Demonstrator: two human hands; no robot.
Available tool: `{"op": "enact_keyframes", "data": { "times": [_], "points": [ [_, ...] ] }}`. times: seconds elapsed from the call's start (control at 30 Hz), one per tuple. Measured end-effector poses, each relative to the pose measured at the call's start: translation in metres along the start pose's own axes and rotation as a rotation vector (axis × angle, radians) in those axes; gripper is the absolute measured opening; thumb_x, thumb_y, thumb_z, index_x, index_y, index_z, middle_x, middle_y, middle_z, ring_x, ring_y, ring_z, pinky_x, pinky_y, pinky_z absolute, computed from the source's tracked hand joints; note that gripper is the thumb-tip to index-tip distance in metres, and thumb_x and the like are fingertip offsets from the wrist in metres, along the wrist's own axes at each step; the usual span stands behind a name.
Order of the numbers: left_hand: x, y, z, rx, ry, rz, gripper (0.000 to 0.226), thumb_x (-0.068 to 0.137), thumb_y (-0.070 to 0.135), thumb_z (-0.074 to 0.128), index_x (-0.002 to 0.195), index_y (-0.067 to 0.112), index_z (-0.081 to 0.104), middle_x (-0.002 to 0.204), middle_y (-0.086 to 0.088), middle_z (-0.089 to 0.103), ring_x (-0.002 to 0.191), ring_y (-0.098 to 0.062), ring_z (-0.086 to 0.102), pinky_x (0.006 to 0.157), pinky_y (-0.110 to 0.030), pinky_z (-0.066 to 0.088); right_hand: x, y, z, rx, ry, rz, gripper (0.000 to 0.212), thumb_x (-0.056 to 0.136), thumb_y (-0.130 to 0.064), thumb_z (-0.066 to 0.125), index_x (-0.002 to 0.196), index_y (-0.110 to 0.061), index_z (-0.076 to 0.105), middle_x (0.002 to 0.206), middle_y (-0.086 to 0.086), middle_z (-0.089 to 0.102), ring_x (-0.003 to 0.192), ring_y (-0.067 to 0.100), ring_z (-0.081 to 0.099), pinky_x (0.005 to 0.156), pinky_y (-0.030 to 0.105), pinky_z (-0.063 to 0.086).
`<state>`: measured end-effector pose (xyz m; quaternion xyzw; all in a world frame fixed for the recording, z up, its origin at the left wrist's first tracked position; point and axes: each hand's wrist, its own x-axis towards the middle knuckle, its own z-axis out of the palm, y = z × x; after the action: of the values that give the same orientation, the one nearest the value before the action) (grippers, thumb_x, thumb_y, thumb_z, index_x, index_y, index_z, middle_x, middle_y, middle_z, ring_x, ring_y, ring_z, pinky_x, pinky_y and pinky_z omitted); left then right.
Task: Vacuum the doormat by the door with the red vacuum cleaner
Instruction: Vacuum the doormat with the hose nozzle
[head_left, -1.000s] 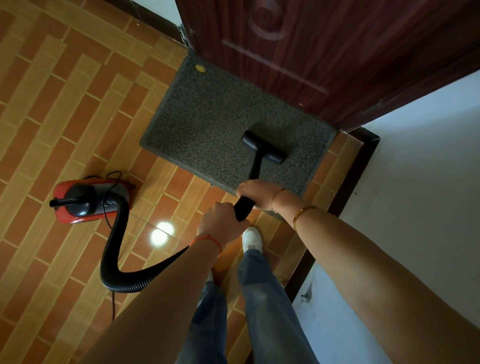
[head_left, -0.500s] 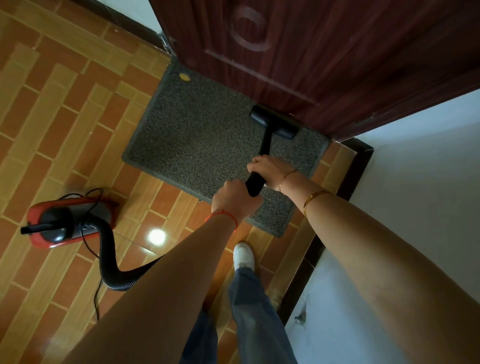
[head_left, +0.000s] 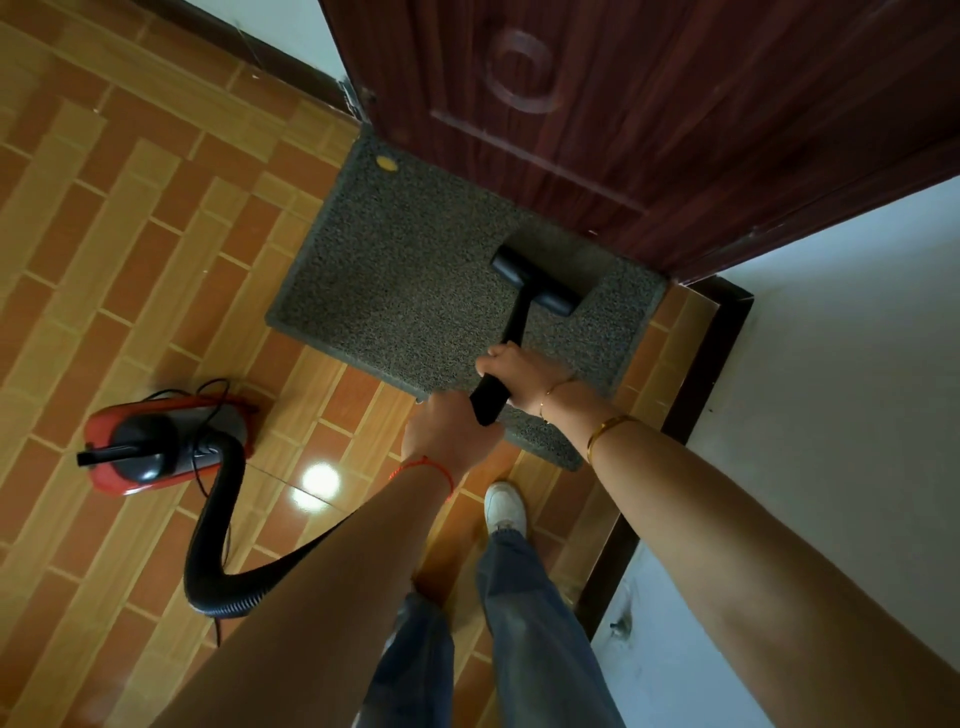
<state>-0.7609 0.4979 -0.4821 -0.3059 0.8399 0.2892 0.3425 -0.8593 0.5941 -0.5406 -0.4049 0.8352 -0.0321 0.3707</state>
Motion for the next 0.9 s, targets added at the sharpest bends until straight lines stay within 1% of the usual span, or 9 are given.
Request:
{"op": "enact_keyframes", "data": {
  "times": [0.07, 0.13, 0.27, 0.4, 0.53, 0.6, 0.7, 0.8, 0.9],
  "points": [
    [-0.012, -0.021, -0.005, 0.023, -0.003, -0.015, 0.016, 0.075, 0.032, 0.059, 0.071, 0.018, 0.053, 0.065, 0.002, 0.055, 0.052, -0.013, 0.054, 0.04, -0.019, 0.032, -0.002, -0.024, 0.008, 0.007, -0.009, -0.005, 0.025, 0.086, 0.008, 0.052, 0.103, -0.01, 0.051, 0.112, 0.01, 0.054, 0.103, 0.029, 0.057, 0.07, 0.037, 0.048],
    [-0.025, -0.044, -0.008, 0.038, -0.004, -0.012, 0.017, 0.074, 0.033, 0.06, 0.073, 0.017, 0.054, 0.065, 0.003, 0.055, 0.051, -0.012, 0.053, 0.04, -0.02, 0.031, -0.005, -0.05, 0.017, 0.022, -0.018, -0.015, 0.026, 0.086, 0.007, 0.053, 0.105, -0.01, 0.052, 0.114, 0.01, 0.054, 0.106, 0.029, 0.056, 0.074, 0.038, 0.05],
    [-0.053, -0.096, -0.012, 0.055, -0.012, -0.023, 0.019, 0.075, 0.035, 0.061, 0.076, 0.017, 0.055, 0.065, 0.002, 0.056, 0.052, -0.014, 0.053, 0.041, -0.022, 0.031, -0.01, -0.105, 0.04, 0.005, -0.025, -0.032, 0.024, 0.088, 0.005, 0.05, 0.107, -0.01, 0.052, 0.113, 0.01, 0.055, 0.101, 0.029, 0.059, 0.071, 0.037, 0.049],
    [-0.08, -0.152, -0.015, 0.096, -0.03, -0.049, 0.022, 0.074, 0.038, 0.061, 0.079, 0.016, 0.057, 0.072, 0.0, 0.058, 0.059, -0.018, 0.057, 0.043, -0.023, 0.035, -0.013, -0.164, 0.065, 0.003, -0.05, -0.066, 0.022, 0.089, 0.004, 0.05, 0.106, -0.009, 0.051, 0.115, 0.011, 0.054, 0.103, 0.03, 0.057, 0.071, 0.036, 0.047],
    [-0.105, -0.204, -0.017, 0.103, -0.038, -0.086, 0.02, 0.076, 0.036, 0.061, 0.075, 0.017, 0.056, 0.068, 0.0, 0.058, 0.051, -0.015, 0.054, 0.041, -0.022, 0.034, -0.013, -0.218, 0.088, 0.006, -0.072, -0.098, 0.023, 0.09, 0.006, 0.048, 0.107, -0.01, 0.05, 0.114, 0.012, 0.053, 0.104, 0.03, 0.055, 0.067, 0.033, 0.042],
    [-0.116, -0.225, -0.019, 0.122, -0.035, -0.098, 0.02, 0.078, 0.035, 0.061, 0.074, 0.016, 0.056, 0.067, 0.0, 0.057, 0.05, -0.015, 0.052, 0.041, -0.023, 0.035, -0.012, -0.241, 0.098, 0.008, -0.077, -0.114, 0.024, 0.089, 0.007, 0.048, 0.105, -0.011, 0.05, 0.113, 0.011, 0.053, 0.102, 0.03, 0.055, 0.065, 0.034, 0.042],
    [-0.13, -0.254, -0.018, 0.127, -0.019, -0.112, 0.021, 0.075, 0.036, 0.06, 0.072, 0.015, 0.058, 0.065, 0.0, 0.06, 0.05, -0.017, 0.056, 0.043, -0.023, 0.041, -0.011, -0.269, 0.112, -0.002, -0.078, -0.152, 0.024, 0.088, 0.007, 0.048, 0.104, -0.01, 0.05, 0.112, 0.012, 0.054, 0.103, 0.03, 0.055, 0.068, 0.037, 0.048],
    [-0.138, -0.276, -0.015, 0.097, -0.016, -0.125, 0.02, 0.073, 0.036, 0.06, 0.075, 0.016, 0.059, 0.067, -0.001, 0.065, 0.056, -0.018, 0.064, 0.048, -0.025, 0.049, -0.007, -0.286, 0.125, -0.003, -0.078, -0.171, 0.025, 0.087, 0.007, 0.05, 0.106, -0.01, 0.052, 0.114, 0.012, 0.055, 0.107, 0.03, 0.055, 0.075, 0.04, 0.053],
    [-0.139, -0.286, -0.013, 0.081, -0.021, -0.131, 0.019, 0.076, 0.035, 0.06, 0.075, 0.017, 0.057, 0.067, -0.001, 0.064, 0.055, -0.016, 0.063, 0.045, -0.024, 0.047, -0.004, -0.294, 0.133, -0.004, -0.079, -0.162, 0.029, 0.086, 0.008, 0.051, 0.108, -0.01, 0.052, 0.115, 0.012, 0.054, 0.11, 0.03, 0.053, 0.079, 0.042, 0.054]
  ]
}}
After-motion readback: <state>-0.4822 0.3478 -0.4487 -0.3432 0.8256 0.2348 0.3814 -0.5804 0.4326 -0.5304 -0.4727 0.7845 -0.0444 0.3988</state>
